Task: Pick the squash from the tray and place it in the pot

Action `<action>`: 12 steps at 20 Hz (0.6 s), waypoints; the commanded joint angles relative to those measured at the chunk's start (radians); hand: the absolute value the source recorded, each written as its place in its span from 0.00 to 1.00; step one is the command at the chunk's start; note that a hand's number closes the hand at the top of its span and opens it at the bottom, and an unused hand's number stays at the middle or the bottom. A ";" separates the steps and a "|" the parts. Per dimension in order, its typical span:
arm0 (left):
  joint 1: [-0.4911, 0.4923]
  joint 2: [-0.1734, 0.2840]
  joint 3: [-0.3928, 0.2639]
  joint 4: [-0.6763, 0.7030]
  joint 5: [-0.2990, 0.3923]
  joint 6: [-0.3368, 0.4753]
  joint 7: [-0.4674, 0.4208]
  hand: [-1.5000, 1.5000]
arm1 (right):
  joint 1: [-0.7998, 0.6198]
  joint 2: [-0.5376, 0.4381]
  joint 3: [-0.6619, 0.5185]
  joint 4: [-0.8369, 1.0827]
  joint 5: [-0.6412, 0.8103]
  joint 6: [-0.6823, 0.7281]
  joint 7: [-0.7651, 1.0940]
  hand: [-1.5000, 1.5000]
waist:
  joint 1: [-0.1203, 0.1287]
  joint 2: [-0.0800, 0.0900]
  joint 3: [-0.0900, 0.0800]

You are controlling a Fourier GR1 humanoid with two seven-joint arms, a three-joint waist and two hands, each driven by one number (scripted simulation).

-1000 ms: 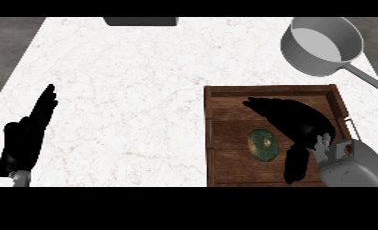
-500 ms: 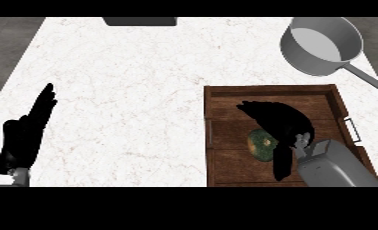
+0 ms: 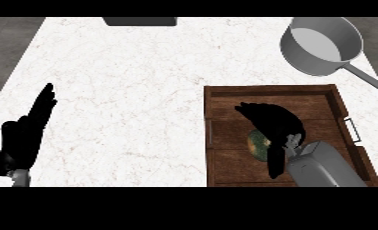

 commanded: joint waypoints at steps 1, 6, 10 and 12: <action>0.017 -0.039 0.013 -0.032 -0.030 -0.012 0.011 0.50 | 0.007 0.048 -0.008 0.073 0.081 -0.032 -0.054 0.00 | 0.000 0.000 0.000; -0.005 -0.058 0.021 0.020 -0.063 -0.024 -0.011 0.50 | 0.065 0.013 0.034 0.086 0.141 -0.035 -0.142 1.00 | -0.001 0.000 0.000; 0.040 -0.042 0.052 -0.043 -0.059 -0.058 0.001 0.50 | 0.005 0.017 0.011 0.125 0.178 -0.065 -0.242 1.00 | 0.002 0.000 0.000; -0.052 -0.074 0.065 0.084 -0.073 -0.050 -0.035 0.50 | -0.012 0.037 -0.018 0.126 0.185 -0.036 -0.240 1.00 | -0.003 0.001 0.000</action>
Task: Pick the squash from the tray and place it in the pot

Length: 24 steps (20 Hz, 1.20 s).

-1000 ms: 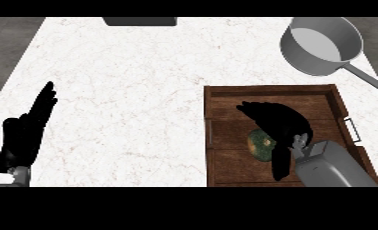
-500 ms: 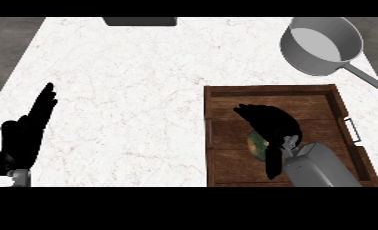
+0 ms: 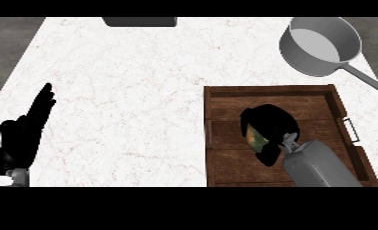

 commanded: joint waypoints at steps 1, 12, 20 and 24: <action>0.037 -0.036 0.008 -0.052 -0.017 -0.009 0.017 0.50 | 0.001 0.022 -0.024 0.038 0.042 0.004 -0.061 1.00 | 0.002 0.005 0.004; -0.026 -0.035 -0.001 -0.021 -0.028 -0.019 0.015 0.50 | -0.218 0.249 -0.421 0.311 0.051 -0.295 0.395 1.00 | 0.033 0.021 0.005; -0.016 -0.015 0.021 -0.016 -0.014 -0.049 0.016 0.50 | -0.489 0.214 -0.403 0.494 0.239 -0.508 0.511 1.00 | 0.025 0.009 0.003; -0.024 -0.034 0.010 -0.007 -0.039 -0.023 0.012 0.50 | -0.557 0.153 -0.370 0.466 0.360 -0.607 0.574 1.00 | 0.015 0.007 0.003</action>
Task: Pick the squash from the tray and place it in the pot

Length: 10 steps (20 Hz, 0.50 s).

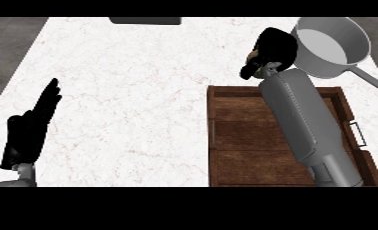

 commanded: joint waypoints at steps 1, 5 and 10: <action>0.000 -0.018 0.002 0.040 -0.010 0.015 -0.018 0.50 | -0.083 -0.034 0.048 -0.036 0.137 -0.089 0.106 1.00 | -0.018 -0.006 -0.001; 0.019 -0.024 -0.005 -0.023 -0.019 0.024 0.016 0.50 | -0.104 -0.087 0.039 -0.059 0.198 -0.166 0.119 1.00 | -0.020 -0.008 0.000; -0.006 0.005 0.037 0.005 0.015 -0.019 0.015 0.50 | -0.129 -0.090 -0.055 -0.071 0.159 -0.295 0.116 1.00 | -0.020 -0.005 0.000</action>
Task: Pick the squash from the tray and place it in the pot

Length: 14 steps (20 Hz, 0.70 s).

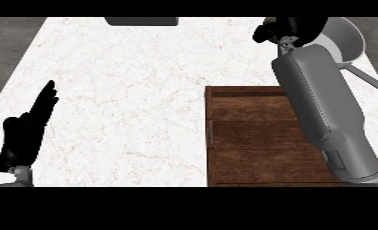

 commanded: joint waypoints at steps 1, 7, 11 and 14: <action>0.025 -0.004 0.021 0.032 0.001 -0.006 -0.050 0.50 | -0.026 -0.019 -0.043 -0.031 0.014 -0.070 0.029 1.00 | -0.003 0.000 0.000; -0.011 -0.025 0.001 0.010 -0.011 -0.011 0.008 0.50 | -0.018 -0.137 -0.143 0.005 -0.068 -0.160 -0.149 1.00 | -0.008 0.001 0.000; -0.012 0.005 0.038 -0.001 0.002 -0.036 0.000 0.50 | -0.026 -0.192 -0.213 0.122 -0.117 -0.241 -0.250 1.00 | -0.001 0.002 0.001; -0.038 0.003 0.048 0.059 -0.008 -0.035 -0.037 0.50 | -0.053 -0.241 -0.266 0.240 -0.160 -0.283 -0.344 1.00 | 0.003 0.006 0.001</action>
